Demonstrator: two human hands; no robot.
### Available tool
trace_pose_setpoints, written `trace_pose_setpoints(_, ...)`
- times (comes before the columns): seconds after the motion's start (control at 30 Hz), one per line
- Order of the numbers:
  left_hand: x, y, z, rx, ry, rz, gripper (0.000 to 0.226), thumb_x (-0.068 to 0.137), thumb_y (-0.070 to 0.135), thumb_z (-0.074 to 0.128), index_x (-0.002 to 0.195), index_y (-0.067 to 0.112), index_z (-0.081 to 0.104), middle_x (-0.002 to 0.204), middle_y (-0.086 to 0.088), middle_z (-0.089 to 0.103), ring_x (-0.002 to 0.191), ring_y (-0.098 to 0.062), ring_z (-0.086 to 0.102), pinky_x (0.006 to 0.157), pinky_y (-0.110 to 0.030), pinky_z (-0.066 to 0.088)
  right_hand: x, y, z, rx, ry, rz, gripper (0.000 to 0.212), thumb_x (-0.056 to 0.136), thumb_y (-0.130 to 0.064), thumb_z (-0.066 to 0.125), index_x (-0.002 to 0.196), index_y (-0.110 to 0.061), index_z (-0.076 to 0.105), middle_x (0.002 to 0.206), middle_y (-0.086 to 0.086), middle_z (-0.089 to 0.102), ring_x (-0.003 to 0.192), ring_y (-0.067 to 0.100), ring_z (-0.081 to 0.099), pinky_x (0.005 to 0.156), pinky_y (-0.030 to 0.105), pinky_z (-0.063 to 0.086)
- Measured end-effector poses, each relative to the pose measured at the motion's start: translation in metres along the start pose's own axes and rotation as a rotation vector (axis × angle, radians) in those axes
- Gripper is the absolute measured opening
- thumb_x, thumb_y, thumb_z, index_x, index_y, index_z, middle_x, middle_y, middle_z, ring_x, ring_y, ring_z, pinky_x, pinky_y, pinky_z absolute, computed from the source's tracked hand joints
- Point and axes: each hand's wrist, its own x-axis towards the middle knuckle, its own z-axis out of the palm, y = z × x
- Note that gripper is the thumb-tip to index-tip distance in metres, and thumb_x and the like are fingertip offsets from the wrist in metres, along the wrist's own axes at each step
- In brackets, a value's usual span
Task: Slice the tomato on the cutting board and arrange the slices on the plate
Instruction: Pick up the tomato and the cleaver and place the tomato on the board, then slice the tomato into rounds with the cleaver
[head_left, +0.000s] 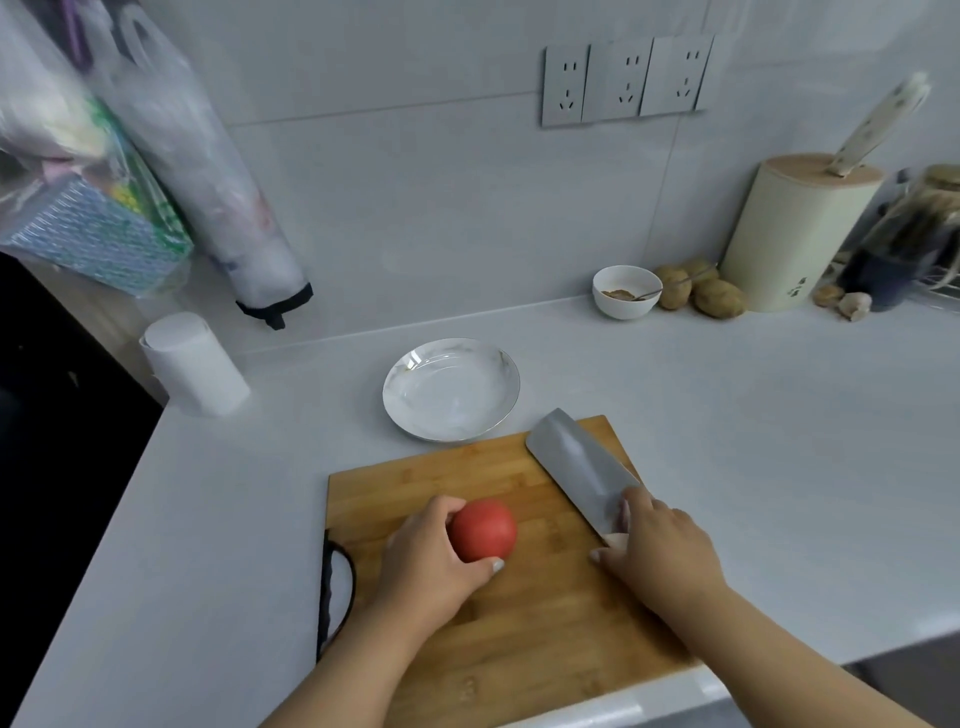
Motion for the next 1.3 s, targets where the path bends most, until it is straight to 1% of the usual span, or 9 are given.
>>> trace_pose_setpoints(0.17,-0.006,-0.004,0.001,-0.042,-0.002,-0.002,0.068,0.050,0.058,0.075,0.110,0.050,0.043,0.108,0.017,0.056,0.099,-0.009,0.055,0.085,-0.035,0.051,0.002,0.000,-0.002,0.096,-0.107,0.016,0.051,0.079,-0.042,0.071,0.115,-0.021,0.043,0.101,-0.001,0.065,0.084,0.020,0.059,0.070,0.028,0.048)
trace_pose_setpoints(0.33,-0.011,0.000,0.001,-0.063,0.032,-0.005,0.065,0.054,0.048,0.081,0.108,0.045,0.045,0.107,0.015,0.053,0.094,-0.006,0.055,0.079,-0.027,0.050,0.005,0.001,-0.005,0.141,-0.147,0.078,0.037,0.082,-0.025,0.058,0.116,-0.020,0.042,0.078,-0.003,0.058,0.070,0.019,0.058,0.062,0.028,0.049)
trace_pose_setpoints(0.5,-0.016,0.002,-0.001,-0.035,0.054,-0.034,0.068,0.052,0.052,0.082,0.108,0.041,0.044,0.107,0.014,0.054,0.092,-0.007,0.055,0.077,-0.026,0.050,0.009,0.006,-0.010,0.256,-0.188,0.115,0.029,0.082,-0.016,0.053,0.110,-0.020,0.047,0.075,-0.001,0.057,0.064,0.016,0.056,0.056,0.026,0.045)
trace_pose_setpoints(0.6,-0.021,0.004,-0.004,-0.007,0.056,-0.031,0.078,0.054,0.055,0.081,0.117,0.039,0.040,0.116,0.014,0.048,0.101,-0.007,0.052,0.086,-0.029,0.048,0.004,0.007,-0.021,0.250,-0.139,0.094,0.026,0.086,-0.025,0.053,0.111,-0.026,0.052,0.074,-0.002,0.060,0.061,0.014,0.058,0.055,0.028,0.049)
trace_pose_setpoints(0.67,-0.024,0.004,-0.008,0.014,0.115,0.030,0.081,0.059,0.057,0.078,0.126,0.036,0.038,0.121,0.015,0.039,0.112,-0.005,0.041,0.093,-0.028,0.041,-0.002,0.007,-0.033,0.305,-0.156,0.070,0.019,0.090,-0.039,0.052,0.108,-0.033,0.054,0.071,-0.001,0.065,0.055,0.015,0.060,0.054,0.031,0.054)
trace_pose_setpoints(0.8,-0.024,0.012,-0.015,0.094,0.123,0.250,0.049,0.075,0.050,0.069,0.118,0.032,0.053,0.118,0.020,0.038,0.113,0.002,0.029,0.093,-0.019,0.031,-0.016,0.002,-0.057,0.551,-0.350,0.020,0.031,0.089,-0.060,0.047,0.100,-0.036,0.063,0.059,0.000,0.060,0.036,0.014,0.047,0.047,0.024,0.044)
trace_pose_setpoints(0.93,-0.022,0.017,-0.010,0.154,0.060,0.300,0.040,0.081,0.045,0.066,0.116,0.031,0.054,0.113,0.022,0.039,0.110,0.002,0.030,0.090,-0.015,0.030,-0.026,-0.021,-0.067,0.629,-0.476,-0.020,0.045,0.091,-0.060,0.043,0.065,-0.024,0.054,0.054,0.001,0.054,0.035,0.013,0.040,0.049,0.024,0.039)
trace_pose_setpoints(1.1,-0.018,0.021,-0.007,0.189,0.120,0.316,0.033,0.084,0.045,0.060,0.112,0.028,0.056,0.110,0.014,0.047,0.108,-0.006,0.037,0.089,-0.022,0.039,-0.028,-0.038,-0.074,0.578,-0.573,-0.061,0.052,0.091,-0.063,0.039,0.067,-0.017,0.047,0.054,0.001,0.052,0.034,0.012,0.039,0.049,0.024,0.038)
trace_pose_setpoints(1.3,-0.015,0.021,-0.010,0.202,0.116,0.333,0.026,0.088,0.040,0.056,0.112,0.030,0.056,0.113,0.012,0.049,0.107,-0.007,0.037,0.086,-0.017,0.033,-0.028,-0.043,-0.079,0.482,-0.624,-0.091,0.052,0.091,-0.062,0.036,0.070,-0.016,0.047,0.052,-0.001,0.050,0.032,0.011,0.041,0.057,0.028,0.043)
